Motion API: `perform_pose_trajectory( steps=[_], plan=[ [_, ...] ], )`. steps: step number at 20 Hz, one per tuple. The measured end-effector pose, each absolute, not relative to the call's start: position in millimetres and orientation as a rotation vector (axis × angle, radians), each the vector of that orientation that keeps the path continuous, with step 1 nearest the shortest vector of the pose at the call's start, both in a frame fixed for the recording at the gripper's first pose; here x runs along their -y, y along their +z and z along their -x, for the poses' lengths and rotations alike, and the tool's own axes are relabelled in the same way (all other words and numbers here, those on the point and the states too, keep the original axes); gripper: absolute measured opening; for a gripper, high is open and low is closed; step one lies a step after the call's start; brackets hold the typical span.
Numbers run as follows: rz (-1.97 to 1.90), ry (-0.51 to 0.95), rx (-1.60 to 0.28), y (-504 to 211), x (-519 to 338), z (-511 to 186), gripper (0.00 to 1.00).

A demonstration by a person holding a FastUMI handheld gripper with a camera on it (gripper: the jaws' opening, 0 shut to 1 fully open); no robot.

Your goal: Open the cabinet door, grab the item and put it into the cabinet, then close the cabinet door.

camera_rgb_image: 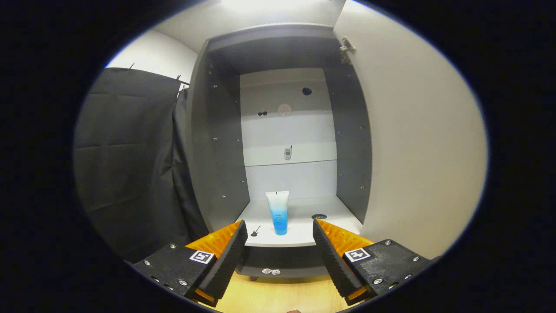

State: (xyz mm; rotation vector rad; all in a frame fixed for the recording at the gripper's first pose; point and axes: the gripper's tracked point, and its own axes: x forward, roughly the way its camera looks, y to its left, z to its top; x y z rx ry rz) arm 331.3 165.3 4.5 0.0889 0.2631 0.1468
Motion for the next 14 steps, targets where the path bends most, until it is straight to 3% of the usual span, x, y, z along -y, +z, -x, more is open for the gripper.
perform_pose_trajectory(
  steps=[14],
  plan=[
    [-0.071,0.111,-0.16,58.4,-71.0,-148.9,0.93]
  ],
)
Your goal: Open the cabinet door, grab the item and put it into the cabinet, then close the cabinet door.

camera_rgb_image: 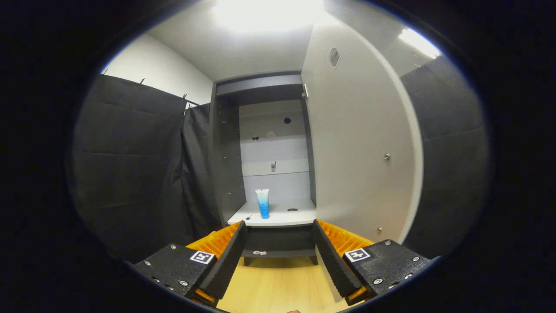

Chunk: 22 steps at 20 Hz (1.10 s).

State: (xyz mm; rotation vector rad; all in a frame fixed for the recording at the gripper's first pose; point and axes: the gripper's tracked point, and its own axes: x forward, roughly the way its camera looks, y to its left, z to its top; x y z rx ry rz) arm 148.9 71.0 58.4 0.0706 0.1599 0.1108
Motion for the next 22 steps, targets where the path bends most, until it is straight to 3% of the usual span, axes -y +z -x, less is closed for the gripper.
perform_pose_trajectory(
  steps=[6,12,18,22],
  plan=[
    [-0.057,0.035,-0.137,74.5,-12.9,-111.4,0.93],
    [-0.096,-0.133,-0.094,99.1,67.3,-98.8,0.93],
    [-0.122,-0.361,-0.105,87.2,139.2,-118.8,0.94],
    [-0.098,-0.379,-0.155,69.0,150.5,-151.9,0.95]
  ],
)
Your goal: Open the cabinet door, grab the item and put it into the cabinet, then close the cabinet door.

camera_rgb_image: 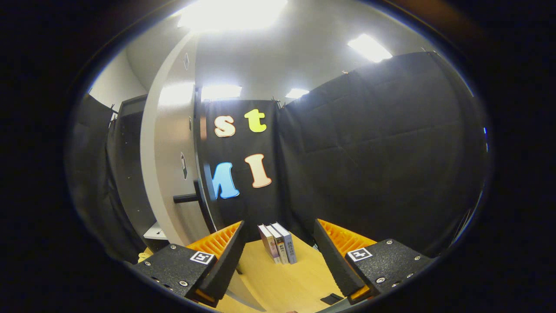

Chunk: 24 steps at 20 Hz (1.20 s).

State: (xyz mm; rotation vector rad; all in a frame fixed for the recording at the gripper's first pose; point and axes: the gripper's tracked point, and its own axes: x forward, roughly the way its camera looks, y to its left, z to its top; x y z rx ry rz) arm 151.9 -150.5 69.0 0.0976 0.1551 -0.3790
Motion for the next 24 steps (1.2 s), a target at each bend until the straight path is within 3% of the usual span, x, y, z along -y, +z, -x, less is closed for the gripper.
perform_pose_trajectory(
  steps=[10,24],
  plan=[
    [-0.017,-0.298,-0.137,70.5,105.4,-152.9,0.92],
    [-0.035,0.024,-0.166,65.7,-24.6,-188.0,0.93]
  ],
)
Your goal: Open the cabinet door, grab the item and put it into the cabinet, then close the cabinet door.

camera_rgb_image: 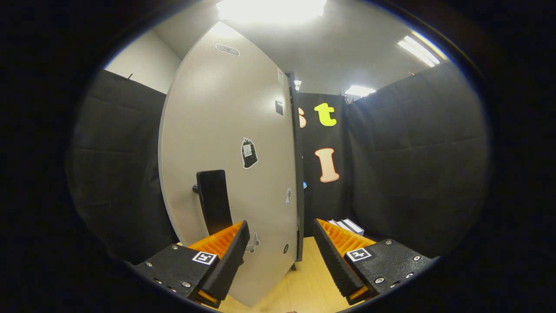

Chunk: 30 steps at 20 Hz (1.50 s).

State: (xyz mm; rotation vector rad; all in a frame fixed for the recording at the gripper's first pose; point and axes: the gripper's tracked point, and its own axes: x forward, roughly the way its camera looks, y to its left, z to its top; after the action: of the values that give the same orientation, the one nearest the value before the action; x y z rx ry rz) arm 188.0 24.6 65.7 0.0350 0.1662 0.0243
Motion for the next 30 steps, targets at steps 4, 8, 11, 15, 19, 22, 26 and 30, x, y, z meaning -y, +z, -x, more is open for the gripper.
perform_pose_trajectory(
  steps=[4,8,11,15,19,22,26,30],
  plan=[
    [-0.062,0.092,-0.159,66.5,-67.2,-209.4,0.93],
    [-0.063,0.156,-0.148,66.7,-106.2,-234.6,0.94],
    [-0.053,0.18,-0.162,60.4,-125.4,-249.3,0.94],
    [-0.058,0.186,-0.172,55.6,-130.5,-253.7,0.94],
    [-0.062,0.172,-0.161,55.8,-116.6,-235.4,0.95],
    [-0.059,0.182,-0.139,59.4,-110.8,-207.5,0.95],
    [-0.052,0.174,-0.105,62.9,-101.3,-164.4,0.94],
    [-0.068,0.153,-0.106,55.8,-90.8,-135.9,0.94]
  ],
)
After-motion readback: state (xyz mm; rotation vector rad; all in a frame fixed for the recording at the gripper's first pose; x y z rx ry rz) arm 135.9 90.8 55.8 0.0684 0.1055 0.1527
